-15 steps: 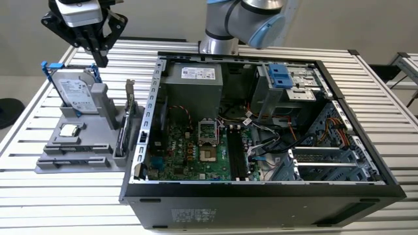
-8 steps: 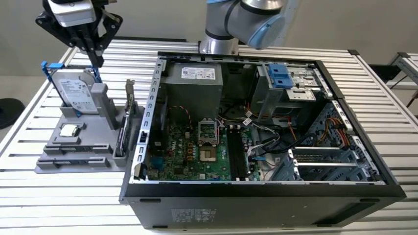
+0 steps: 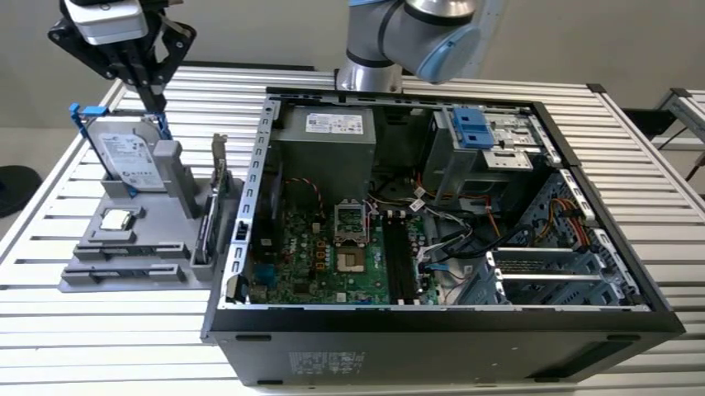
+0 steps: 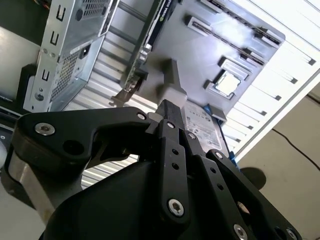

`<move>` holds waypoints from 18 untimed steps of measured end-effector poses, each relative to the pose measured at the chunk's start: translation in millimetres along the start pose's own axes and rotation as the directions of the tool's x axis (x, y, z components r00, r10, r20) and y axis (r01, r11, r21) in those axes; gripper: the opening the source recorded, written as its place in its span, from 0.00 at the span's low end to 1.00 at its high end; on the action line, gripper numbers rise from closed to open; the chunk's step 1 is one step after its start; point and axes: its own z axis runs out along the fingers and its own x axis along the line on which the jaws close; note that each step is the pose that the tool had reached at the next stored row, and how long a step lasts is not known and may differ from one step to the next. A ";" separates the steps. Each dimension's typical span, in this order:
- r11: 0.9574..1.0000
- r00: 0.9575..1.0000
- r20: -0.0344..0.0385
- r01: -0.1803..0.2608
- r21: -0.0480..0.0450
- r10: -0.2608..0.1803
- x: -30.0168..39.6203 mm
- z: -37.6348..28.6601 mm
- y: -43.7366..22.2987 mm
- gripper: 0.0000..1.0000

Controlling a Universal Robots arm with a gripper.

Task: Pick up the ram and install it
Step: 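Reach for the ram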

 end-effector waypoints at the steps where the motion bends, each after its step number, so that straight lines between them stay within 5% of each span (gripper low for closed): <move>1: 1.000 1.000 0.000 0.000 0.000 0.000 1.2 0.0 -0.1 0.00; 18: 1.000 1.000 0.000 0.000 0.000 0.000 23.8 0.0 -1.4 0.00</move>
